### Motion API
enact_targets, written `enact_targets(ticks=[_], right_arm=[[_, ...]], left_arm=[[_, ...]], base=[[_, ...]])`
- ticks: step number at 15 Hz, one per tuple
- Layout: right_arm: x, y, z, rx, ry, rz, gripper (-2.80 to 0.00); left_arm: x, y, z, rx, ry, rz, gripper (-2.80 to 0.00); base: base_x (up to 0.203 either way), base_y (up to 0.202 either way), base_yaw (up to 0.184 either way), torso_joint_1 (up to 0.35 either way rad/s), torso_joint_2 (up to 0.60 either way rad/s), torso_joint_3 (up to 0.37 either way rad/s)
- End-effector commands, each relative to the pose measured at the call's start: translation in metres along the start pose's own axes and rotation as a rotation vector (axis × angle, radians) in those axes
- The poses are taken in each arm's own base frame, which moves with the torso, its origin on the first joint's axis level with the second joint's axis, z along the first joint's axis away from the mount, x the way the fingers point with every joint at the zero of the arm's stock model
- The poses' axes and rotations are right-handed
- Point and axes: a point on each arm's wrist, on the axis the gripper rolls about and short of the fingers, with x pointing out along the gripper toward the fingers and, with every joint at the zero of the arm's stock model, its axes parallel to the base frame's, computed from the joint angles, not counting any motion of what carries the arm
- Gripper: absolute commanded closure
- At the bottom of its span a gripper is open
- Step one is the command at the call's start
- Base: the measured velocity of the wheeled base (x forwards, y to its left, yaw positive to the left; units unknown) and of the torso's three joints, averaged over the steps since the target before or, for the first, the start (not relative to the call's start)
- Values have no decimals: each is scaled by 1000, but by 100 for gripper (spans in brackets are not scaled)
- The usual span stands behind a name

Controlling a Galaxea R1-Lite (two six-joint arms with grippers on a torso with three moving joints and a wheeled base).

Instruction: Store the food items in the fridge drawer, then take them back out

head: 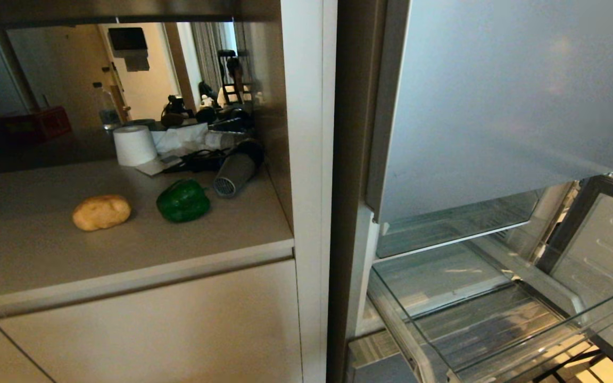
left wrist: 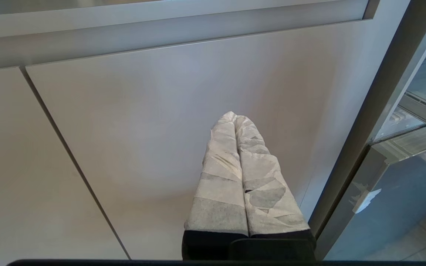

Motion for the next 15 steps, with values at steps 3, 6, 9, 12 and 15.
enact_targets(ticks=[3,6,9,12,15], right_arm=[[0,0,-1,0,5,2,0],[0,0,-1,1,5,2,0],[0,0,-1,1,5,2,0],[0,0,-1,0,5,2,0],[0,0,-1,1,5,2,0]], left_arm=[[1,0,-3,1,9,1,0],[1,0,-3,1,9,1,0],[1,0,-3,0,9,0,0],[1,0,-3,1,9,1,0],[1,0,-3,1,9,1,0]], base=[[0,0,0,0,0,0],[0,0,0,0,0,0],[0,0,0,0,0,0],[0,0,0,0,0,0],[-2,0,71,0,0,3]])
